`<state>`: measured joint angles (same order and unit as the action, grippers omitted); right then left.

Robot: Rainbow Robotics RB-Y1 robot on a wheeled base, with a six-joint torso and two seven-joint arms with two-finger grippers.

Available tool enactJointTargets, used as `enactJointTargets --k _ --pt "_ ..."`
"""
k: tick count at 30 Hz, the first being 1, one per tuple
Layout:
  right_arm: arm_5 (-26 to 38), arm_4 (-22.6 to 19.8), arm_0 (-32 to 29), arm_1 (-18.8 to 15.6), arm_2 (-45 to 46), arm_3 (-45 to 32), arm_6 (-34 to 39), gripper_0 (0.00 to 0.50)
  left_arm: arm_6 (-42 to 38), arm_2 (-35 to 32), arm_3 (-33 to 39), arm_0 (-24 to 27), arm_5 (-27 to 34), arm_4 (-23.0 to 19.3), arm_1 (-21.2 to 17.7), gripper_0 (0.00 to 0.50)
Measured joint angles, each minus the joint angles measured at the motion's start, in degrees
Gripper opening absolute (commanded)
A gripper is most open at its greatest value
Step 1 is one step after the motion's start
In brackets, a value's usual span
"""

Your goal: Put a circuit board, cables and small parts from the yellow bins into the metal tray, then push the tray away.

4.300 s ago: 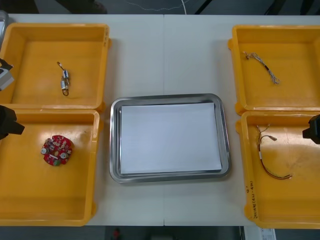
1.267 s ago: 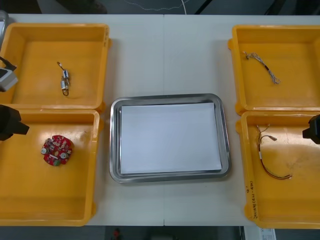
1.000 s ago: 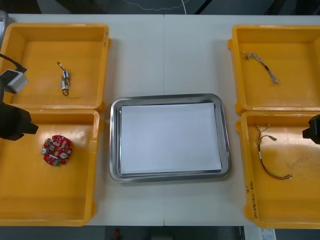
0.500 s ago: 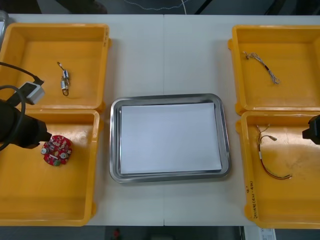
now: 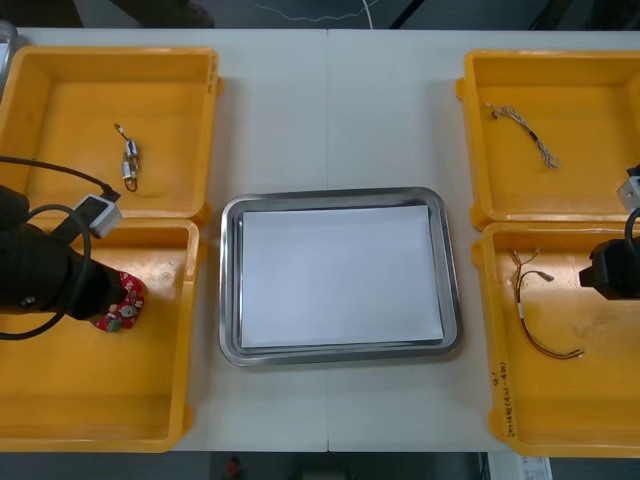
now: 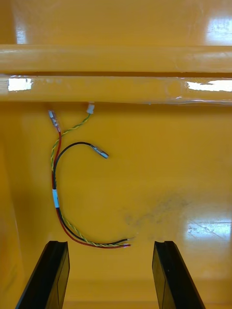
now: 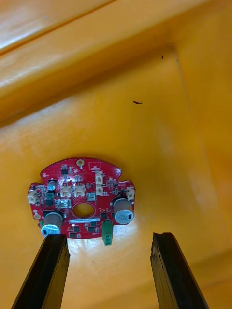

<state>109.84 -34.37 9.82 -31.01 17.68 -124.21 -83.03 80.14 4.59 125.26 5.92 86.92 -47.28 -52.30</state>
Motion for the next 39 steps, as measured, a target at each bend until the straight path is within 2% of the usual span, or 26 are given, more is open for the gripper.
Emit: enactJointTargets --k 14,33,39 --pt "-0.22 1.89 -6.1 3.4 -4.06 -1.69 0.0 0.5 0.0 6.41 0.0 -1.15 -4.24 4.98 0.02 0.5" --pt "-12.54 6.6 -8.59 4.0 -10.7 -1.6 0.01 0.5 -0.01 9.28 -1.66 -2.19 -9.09 6.61 0.03 0.5" --pt "-13.76 7.72 -9.11 4.1 -11.84 -0.32 0.01 0.5 -0.01 9.72 -2.61 -2.2 -9.7 6.86 0.03 0.5"
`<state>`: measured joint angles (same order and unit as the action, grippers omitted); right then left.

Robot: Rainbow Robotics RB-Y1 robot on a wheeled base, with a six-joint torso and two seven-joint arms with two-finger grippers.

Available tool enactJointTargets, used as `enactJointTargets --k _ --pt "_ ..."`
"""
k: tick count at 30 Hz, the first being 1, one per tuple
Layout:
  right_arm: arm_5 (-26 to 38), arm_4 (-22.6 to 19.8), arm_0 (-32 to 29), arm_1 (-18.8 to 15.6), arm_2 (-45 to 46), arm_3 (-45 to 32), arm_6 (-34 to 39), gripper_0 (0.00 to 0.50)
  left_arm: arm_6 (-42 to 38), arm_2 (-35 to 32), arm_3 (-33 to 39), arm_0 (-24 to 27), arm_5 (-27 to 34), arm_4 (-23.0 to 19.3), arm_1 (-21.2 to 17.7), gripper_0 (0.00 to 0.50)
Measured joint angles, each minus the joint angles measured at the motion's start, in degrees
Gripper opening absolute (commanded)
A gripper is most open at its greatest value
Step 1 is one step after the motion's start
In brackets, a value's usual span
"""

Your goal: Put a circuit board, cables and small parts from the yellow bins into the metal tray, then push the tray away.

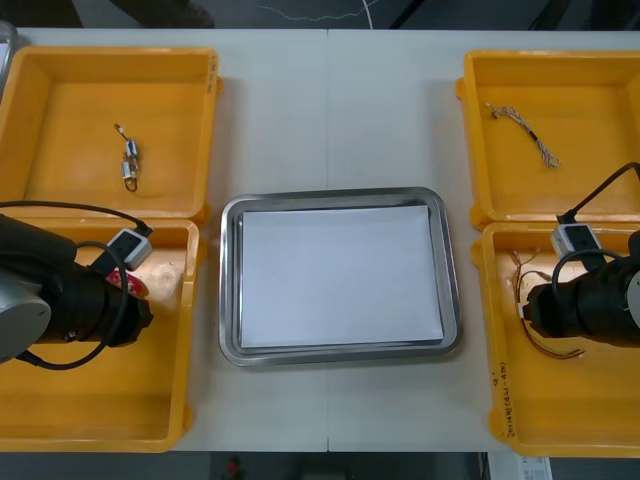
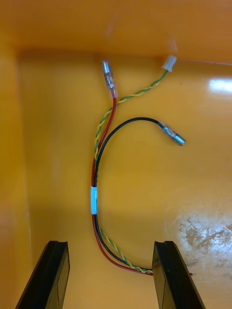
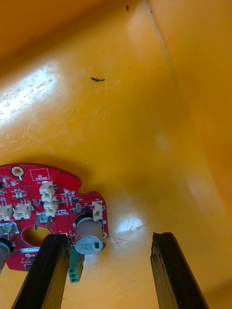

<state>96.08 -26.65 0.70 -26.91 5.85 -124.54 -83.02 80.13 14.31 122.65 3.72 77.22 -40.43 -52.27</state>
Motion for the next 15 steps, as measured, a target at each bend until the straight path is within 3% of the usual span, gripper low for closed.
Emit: enactJointTargets --k 15 --pt "-9.16 0.26 -0.59 0.04 -1.48 6.45 0.0 0.5 0.0 1.75 -1.78 -0.01 -2.64 1.17 0.0 0.5"
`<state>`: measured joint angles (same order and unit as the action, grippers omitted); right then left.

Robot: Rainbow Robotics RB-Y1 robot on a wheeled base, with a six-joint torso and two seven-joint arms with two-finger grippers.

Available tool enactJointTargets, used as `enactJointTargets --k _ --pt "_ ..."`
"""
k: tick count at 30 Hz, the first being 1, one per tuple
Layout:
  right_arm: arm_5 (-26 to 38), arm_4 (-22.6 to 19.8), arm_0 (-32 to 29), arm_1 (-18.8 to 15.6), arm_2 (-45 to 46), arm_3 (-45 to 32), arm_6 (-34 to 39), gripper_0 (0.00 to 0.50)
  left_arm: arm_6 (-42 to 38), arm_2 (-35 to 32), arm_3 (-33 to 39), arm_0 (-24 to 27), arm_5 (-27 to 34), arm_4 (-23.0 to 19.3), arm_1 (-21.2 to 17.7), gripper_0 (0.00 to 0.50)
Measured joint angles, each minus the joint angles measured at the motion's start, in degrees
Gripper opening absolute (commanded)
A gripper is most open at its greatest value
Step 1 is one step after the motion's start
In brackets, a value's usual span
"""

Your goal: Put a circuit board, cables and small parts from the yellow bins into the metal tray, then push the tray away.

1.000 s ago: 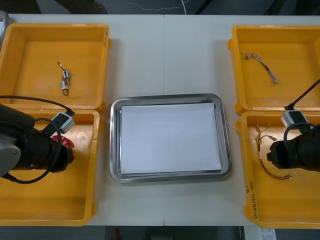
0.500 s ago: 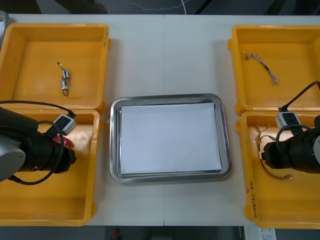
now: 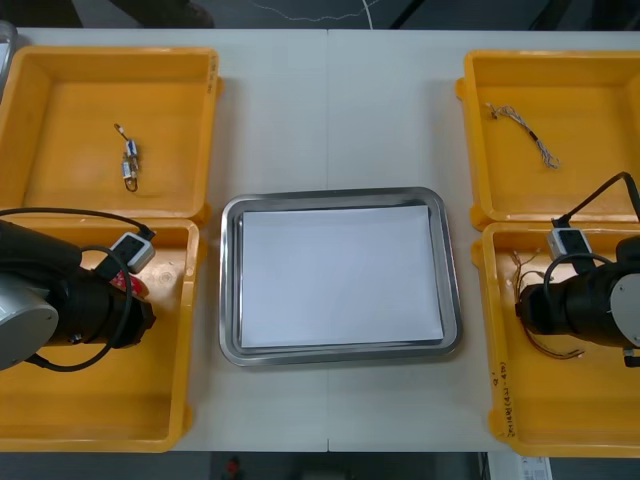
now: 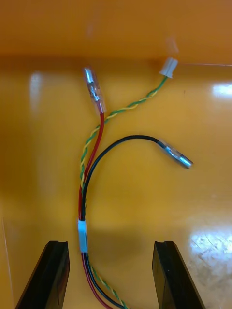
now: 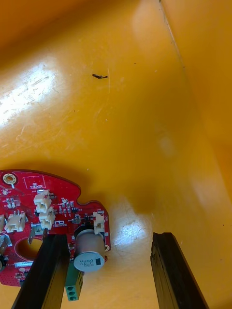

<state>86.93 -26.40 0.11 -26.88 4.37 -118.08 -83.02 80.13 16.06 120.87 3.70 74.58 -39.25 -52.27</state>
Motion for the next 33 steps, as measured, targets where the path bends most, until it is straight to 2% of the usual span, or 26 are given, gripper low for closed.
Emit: enactJointTargets --k 1,2,13,24,33 --pt "-0.32 0.0 0.0 0.0 -0.23 0.27 0.0 0.5 0.0 0.0 -0.02 0.0 -0.01 0.0 0.0 0.288" --pt "-0.47 0.0 -0.01 0.0 -0.45 0.45 0.0 0.5 0.0 0.0 -0.03 0.0 -0.01 0.0 0.0 0.002" --pt "-0.54 0.1 -0.99 0.03 -1.27 0.6 0.0 0.5 0.0 0.0 -0.09 -0.32 -0.4 0.34 0.0 0.0" --pt "-1.27 2.41 -1.39 0.03 -2.91 0.61 0.0 0.5 0.0 -0.17 -0.09 -0.33 -0.13 0.19 0.0 0.0" --pt "-1.86 3.52 -1.87 0.04 -3.51 0.62 0.0 0.5 0.0 -5.48 1.97 -0.25 8.33 -4.62 0.01 0.0"
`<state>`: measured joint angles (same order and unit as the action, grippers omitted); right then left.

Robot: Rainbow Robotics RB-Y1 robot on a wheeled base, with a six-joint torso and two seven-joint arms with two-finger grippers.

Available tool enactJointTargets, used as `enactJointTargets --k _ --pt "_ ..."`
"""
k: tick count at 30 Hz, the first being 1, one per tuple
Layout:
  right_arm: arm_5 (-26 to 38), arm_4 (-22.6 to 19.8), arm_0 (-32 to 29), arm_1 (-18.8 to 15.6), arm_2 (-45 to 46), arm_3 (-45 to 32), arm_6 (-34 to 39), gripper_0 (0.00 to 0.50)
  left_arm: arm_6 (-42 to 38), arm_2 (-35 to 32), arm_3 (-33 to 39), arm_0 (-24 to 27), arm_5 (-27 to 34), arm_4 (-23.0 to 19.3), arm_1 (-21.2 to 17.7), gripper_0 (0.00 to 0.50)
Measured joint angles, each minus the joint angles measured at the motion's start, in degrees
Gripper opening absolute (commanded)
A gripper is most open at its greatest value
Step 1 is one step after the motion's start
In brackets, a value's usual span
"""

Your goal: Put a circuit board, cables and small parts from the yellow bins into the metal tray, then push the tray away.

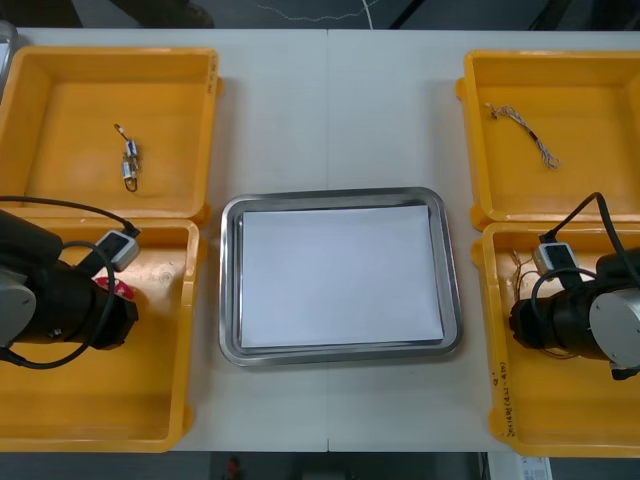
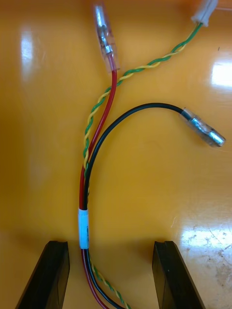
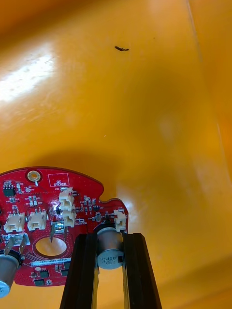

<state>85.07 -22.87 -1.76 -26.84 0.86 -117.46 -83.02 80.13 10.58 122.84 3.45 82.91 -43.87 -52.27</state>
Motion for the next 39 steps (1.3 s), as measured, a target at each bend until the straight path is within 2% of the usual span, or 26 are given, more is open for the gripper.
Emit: enactJointTargets --k 9,18,27,28,29,30,31,32,33,34,39 --pt "-0.23 0.02 -0.08 0.0 -0.13 0.0 0.0 0.5 -0.01 -4.32 4.62 1.68 8.61 -1.71 0.01 0.0" --pt "-1.24 0.36 -0.31 0.0 -0.48 -0.01 0.0 0.5 -0.08 -5.43 7.45 5.48 15.63 -4.07 0.01 0.0" --pt "-1.39 0.93 -0.31 0.0 -0.86 -0.08 0.0 0.5 -1.14 -5.47 8.72 9.69 18.19 -8.33 0.02 0.0" --pt "-1.39 0.93 -0.32 0.0 -0.86 -0.09 0.0 0.401 -1.66 -5.47 8.84 10.01 18.3 -8.9 0.02 0.001" --pt "-1.39 0.94 -0.32 0.0 -0.86 -0.09 0.0 0.354 -2.07 -5.47 8.96 10.31 18.33 -9.44 0.02 0.0" --pt "-1.39 0.93 -0.32 0.0 -0.87 -0.1 0.0 0.278 -2.36 -5.47 9.06 10.59 18.33 -9.88 0.02 0.0" --pt "-1.39 0.93 -0.32 0.01 -0.89 -0.1 0.0 0.166 -2.71 -5.47 9.2 10.89 18.34 -10.27 0.02 0.0" --pt "-1.39 0.93 -0.33 0.01 -0.89 -0.1 0.0 0.109 -2.99 -5.45 9.37 11.21 18.36 -10.48 0.03 0.0" --pt "-1.4 0.93 -0.34 0.01 -0.89 -0.1 0.0 0.029 -3.13 -5.37 9.54 11.6 18.37 -10.56 0.04 0.0" --pt "-1.4 0.93 -0.37 0.01 -0.89 -0.1 0.0 0.0 -3.19 -5.16 9.66 12.05 18.39 -10.57 0.04 0.0" --pt "-1.41 1.06 -0.51 0.01 -0.9 -0.1 0.0 0.0 -3.23 -1.56 9.73 15.46 18.42 -10.35 0.04 0.0"
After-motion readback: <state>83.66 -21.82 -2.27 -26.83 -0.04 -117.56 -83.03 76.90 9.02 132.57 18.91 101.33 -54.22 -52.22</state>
